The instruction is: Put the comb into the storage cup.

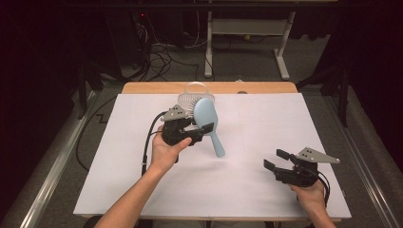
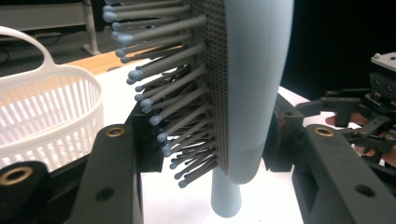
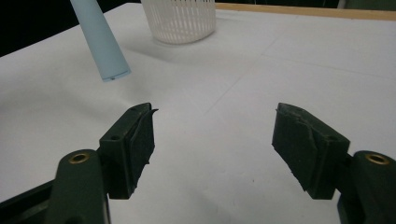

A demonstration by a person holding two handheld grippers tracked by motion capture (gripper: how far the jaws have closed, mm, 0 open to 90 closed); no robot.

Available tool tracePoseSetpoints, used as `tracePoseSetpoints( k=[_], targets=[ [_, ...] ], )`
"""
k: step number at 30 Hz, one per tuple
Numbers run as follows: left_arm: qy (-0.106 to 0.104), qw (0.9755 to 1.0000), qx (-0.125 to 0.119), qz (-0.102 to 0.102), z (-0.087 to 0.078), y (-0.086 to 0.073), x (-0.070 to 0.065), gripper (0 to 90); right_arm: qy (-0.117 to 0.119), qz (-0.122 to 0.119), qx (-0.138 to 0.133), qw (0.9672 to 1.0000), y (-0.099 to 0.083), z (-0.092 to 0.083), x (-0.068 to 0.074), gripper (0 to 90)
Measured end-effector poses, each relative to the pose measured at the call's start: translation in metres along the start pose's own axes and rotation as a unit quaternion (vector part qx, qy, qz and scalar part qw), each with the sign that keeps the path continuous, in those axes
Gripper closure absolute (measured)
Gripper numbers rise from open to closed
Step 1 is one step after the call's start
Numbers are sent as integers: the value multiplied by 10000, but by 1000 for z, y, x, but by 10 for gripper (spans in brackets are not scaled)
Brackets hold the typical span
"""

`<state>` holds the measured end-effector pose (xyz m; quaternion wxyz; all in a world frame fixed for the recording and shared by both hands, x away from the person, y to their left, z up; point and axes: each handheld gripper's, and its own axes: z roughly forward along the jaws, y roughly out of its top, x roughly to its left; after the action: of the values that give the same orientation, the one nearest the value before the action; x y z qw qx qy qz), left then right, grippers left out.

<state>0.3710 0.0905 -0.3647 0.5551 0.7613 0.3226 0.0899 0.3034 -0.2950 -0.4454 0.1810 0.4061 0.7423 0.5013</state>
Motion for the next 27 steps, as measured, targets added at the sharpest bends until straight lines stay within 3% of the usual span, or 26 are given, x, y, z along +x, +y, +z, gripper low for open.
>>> tracePoseSetpoints(
  k=[10,27],
  targets=[
    [120,9999,-33,61,-5,7,4,511,-77,97,-86,9999,-12,-10,-5,281],
    [305,9995,-84,-61,-12,15,13,511,-344,170,-141,9992,-24,-15,-9,274]
  ],
)
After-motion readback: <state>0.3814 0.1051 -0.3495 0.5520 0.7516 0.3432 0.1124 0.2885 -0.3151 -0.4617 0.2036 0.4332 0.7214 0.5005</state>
